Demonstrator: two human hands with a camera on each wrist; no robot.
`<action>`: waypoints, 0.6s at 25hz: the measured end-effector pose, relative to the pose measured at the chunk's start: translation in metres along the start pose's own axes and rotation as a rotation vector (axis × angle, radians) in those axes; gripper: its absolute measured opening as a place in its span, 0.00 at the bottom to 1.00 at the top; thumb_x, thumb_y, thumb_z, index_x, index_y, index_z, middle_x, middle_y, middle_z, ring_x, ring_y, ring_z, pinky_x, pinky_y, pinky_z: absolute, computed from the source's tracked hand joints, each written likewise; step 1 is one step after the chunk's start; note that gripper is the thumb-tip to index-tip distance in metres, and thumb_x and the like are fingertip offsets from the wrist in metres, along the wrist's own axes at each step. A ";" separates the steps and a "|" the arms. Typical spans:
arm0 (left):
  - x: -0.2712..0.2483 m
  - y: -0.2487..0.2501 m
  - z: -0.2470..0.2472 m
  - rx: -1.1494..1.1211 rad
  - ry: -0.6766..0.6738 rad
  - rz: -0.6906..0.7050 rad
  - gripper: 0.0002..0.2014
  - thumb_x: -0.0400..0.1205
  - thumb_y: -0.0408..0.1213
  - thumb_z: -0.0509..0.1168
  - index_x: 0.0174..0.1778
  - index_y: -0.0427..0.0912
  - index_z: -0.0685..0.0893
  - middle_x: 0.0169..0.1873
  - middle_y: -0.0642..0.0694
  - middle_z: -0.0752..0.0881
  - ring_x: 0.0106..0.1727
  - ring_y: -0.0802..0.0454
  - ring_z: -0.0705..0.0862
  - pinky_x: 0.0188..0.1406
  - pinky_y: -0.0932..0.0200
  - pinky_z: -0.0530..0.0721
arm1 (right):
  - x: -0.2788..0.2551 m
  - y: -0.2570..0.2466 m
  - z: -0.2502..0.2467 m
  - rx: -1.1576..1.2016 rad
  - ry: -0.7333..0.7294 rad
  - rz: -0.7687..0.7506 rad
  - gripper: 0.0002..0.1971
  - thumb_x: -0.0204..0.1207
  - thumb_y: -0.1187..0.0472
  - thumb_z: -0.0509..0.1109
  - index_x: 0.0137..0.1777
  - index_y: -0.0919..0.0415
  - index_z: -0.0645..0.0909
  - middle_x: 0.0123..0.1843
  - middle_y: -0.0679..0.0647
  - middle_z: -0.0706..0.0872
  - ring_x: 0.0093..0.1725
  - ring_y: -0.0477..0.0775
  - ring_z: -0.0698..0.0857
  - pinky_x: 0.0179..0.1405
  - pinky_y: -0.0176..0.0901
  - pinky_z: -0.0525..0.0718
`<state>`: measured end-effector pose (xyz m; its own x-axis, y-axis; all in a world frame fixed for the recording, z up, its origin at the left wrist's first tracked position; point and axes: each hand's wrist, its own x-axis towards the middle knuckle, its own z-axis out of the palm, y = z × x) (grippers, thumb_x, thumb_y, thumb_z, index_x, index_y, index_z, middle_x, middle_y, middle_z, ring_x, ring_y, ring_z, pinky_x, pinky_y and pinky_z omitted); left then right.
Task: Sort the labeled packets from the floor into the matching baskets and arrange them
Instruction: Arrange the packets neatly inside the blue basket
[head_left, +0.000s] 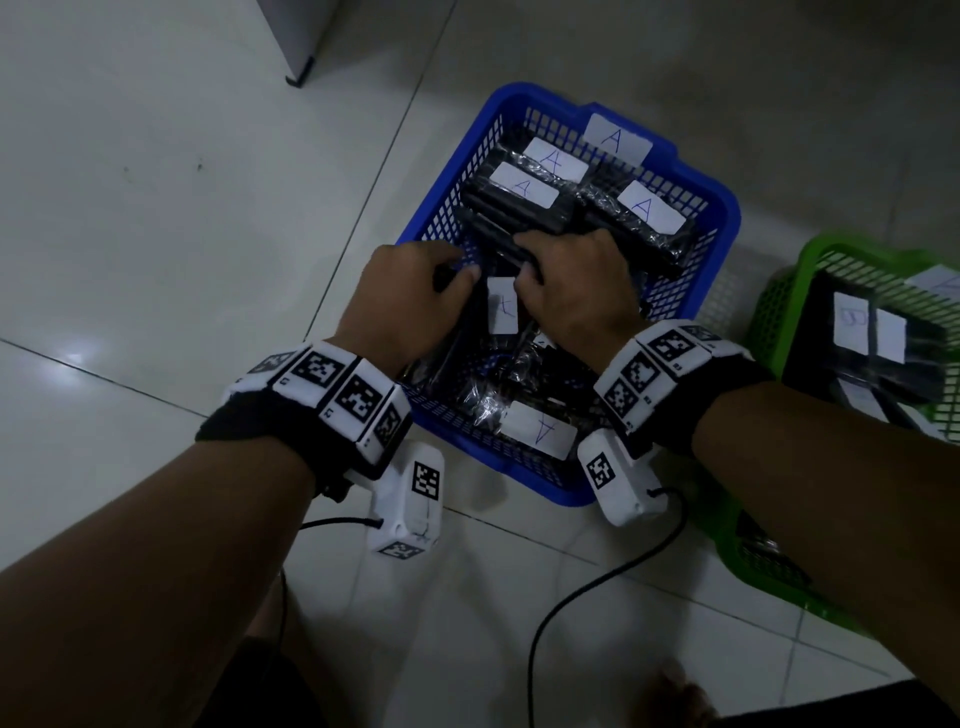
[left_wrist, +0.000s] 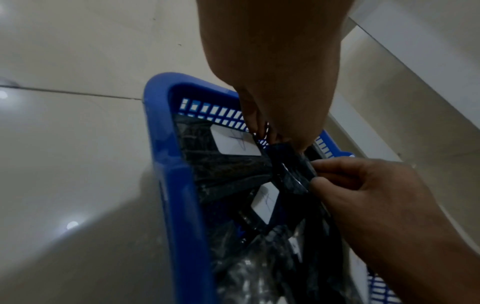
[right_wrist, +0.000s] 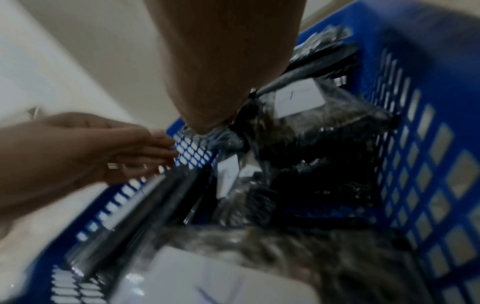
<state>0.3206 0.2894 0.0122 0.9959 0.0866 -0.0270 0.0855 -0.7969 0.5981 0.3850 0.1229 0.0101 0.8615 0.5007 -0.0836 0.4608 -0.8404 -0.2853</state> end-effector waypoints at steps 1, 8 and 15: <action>0.002 0.005 0.000 -0.029 0.035 -0.044 0.16 0.84 0.49 0.62 0.49 0.42 0.90 0.41 0.45 0.91 0.42 0.49 0.88 0.42 0.60 0.80 | -0.003 0.002 -0.002 0.147 0.053 0.035 0.17 0.81 0.58 0.63 0.68 0.56 0.81 0.50 0.59 0.91 0.50 0.62 0.88 0.60 0.54 0.81; 0.025 0.027 -0.001 -0.644 0.133 -0.578 0.29 0.71 0.67 0.71 0.38 0.39 0.89 0.31 0.43 0.91 0.36 0.49 0.91 0.41 0.54 0.91 | -0.024 0.007 -0.004 0.497 0.376 -0.077 0.16 0.79 0.65 0.67 0.66 0.67 0.84 0.56 0.60 0.90 0.55 0.55 0.88 0.58 0.43 0.85; 0.026 0.021 -0.009 -0.562 0.212 -0.502 0.04 0.75 0.38 0.71 0.43 0.44 0.88 0.34 0.45 0.89 0.35 0.48 0.91 0.36 0.58 0.90 | -0.033 0.007 0.003 0.599 0.363 0.014 0.10 0.78 0.67 0.66 0.55 0.66 0.86 0.48 0.57 0.89 0.44 0.48 0.86 0.43 0.28 0.83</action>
<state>0.3482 0.2801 0.0313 0.8101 0.5143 -0.2815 0.4396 -0.2151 0.8721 0.3597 0.1008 0.0081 0.9313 0.3024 0.2032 0.3423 -0.5350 -0.7724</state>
